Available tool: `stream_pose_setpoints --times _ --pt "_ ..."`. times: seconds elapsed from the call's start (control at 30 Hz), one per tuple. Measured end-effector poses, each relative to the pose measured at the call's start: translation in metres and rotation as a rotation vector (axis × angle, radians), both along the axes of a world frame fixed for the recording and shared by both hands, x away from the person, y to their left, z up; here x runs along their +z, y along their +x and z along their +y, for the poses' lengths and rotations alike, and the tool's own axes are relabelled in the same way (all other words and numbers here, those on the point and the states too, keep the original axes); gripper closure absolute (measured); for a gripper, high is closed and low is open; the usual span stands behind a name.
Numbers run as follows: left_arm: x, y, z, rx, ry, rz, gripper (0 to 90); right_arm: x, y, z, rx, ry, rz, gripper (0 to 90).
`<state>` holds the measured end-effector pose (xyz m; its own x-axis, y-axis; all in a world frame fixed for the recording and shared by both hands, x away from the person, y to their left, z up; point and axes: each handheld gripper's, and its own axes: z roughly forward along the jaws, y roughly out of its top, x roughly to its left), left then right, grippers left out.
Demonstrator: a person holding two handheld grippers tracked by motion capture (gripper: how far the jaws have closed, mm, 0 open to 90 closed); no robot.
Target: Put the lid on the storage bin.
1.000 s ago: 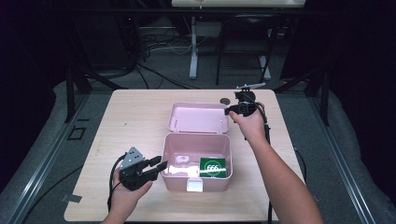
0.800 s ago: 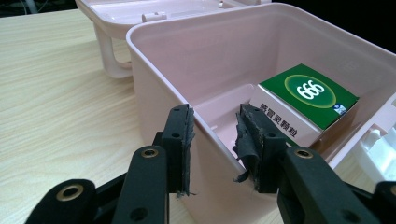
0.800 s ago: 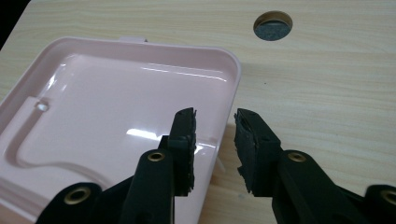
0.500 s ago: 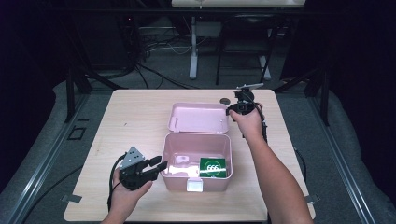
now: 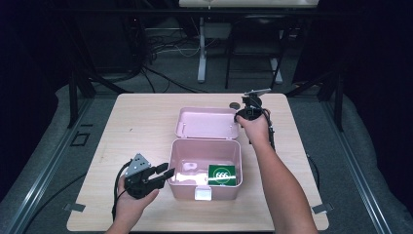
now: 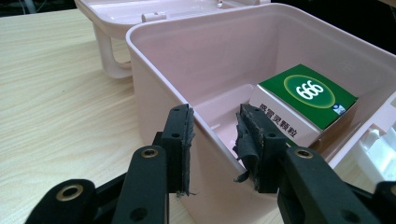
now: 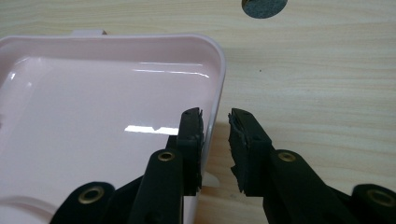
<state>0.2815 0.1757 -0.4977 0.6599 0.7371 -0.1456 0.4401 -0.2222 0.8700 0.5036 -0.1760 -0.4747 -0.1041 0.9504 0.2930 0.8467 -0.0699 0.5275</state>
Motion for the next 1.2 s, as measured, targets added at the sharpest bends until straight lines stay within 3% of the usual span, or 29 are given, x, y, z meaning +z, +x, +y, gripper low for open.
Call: stream_pose_setpoints --times 0.43,0.7,1.2 --pt "0.000 0.000 0.000 0.001 -0.001 0.000 64.9 -0.007 0.003 0.011 -0.023 -0.003 0.025 76.3" --pt "0.000 0.000 0.000 0.002 -0.001 0.000 64.9 -0.005 0.003 0.008 -0.041 -0.004 0.030 82.7" --pt "0.000 0.000 -0.001 0.003 0.001 -0.005 65.0 0.009 -0.006 0.009 -0.033 -0.026 -0.040 85.0"
